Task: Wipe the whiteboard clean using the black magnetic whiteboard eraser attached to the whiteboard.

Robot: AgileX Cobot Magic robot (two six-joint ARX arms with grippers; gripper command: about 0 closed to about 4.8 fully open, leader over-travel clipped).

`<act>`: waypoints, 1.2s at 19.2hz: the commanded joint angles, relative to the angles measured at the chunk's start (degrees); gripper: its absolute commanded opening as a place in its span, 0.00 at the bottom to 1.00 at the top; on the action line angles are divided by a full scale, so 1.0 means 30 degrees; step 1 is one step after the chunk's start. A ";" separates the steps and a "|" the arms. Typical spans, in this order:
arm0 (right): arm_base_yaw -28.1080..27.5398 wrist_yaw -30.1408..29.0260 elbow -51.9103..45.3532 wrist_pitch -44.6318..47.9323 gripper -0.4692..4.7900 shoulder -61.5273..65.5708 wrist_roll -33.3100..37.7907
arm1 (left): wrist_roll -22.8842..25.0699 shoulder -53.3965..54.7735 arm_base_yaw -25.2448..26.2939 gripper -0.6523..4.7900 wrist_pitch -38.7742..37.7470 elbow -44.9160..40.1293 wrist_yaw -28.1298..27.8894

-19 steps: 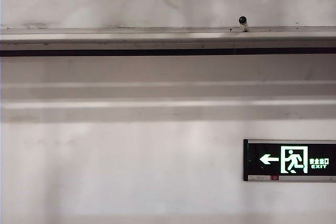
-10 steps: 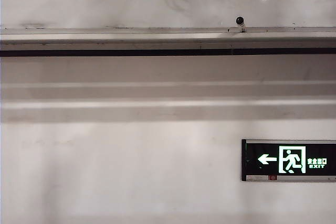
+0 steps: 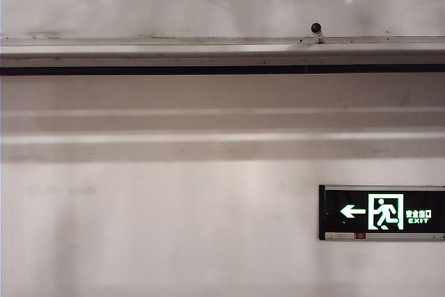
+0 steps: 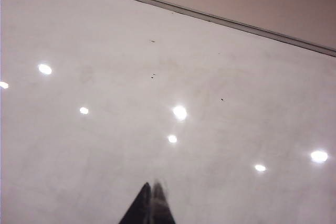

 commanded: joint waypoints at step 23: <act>0.0029 -0.0160 0.0044 0.0335 0.09 -0.0080 0.0933 | 0.2375 0.0546 0.1078 0.26 -0.6105 0.0058 0.6135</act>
